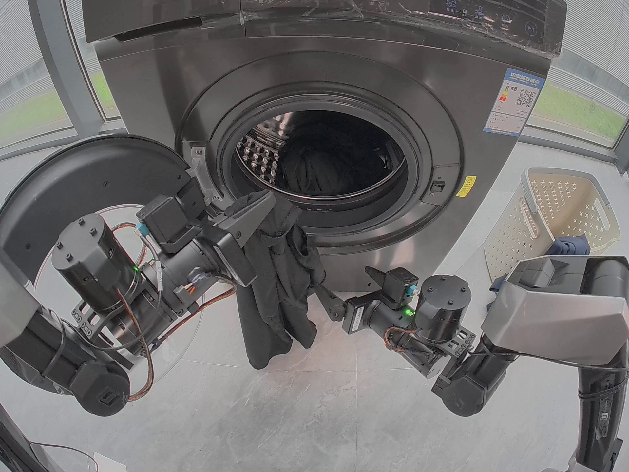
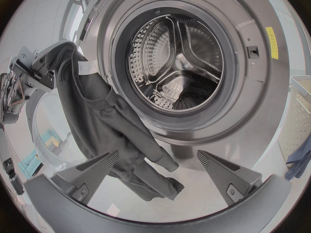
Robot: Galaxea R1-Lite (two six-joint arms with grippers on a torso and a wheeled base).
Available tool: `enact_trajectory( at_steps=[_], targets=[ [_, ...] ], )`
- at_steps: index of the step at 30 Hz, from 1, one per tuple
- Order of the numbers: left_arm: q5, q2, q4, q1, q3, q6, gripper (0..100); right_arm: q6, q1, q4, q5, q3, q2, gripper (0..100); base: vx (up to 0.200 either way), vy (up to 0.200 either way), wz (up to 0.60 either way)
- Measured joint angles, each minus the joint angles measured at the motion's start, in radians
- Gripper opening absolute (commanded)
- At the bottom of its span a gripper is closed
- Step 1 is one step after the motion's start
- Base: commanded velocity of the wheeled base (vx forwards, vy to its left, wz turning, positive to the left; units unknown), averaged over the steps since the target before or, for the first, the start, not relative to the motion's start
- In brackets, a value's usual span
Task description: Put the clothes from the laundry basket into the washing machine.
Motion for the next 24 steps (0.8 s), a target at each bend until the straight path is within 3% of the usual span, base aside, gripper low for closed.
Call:
enact_trajectory(
  at_steps=[10, 24],
  targets=[
    [-0.003, 0.0, 0.0, 0.0, 0.003, 0.0, 0, -0.009, 0.006, 0.015, 0.003, -0.137, 0.033, 100, 0.0, 0.0, 0.0],
    [-0.006, 0.001, 0.0, -0.002, 0.01, 0.002, 0, -0.012, -0.011, 0.017, 0.005, -0.201, 0.016, 100, 0.0, 0.0, 0.0]
  ],
)
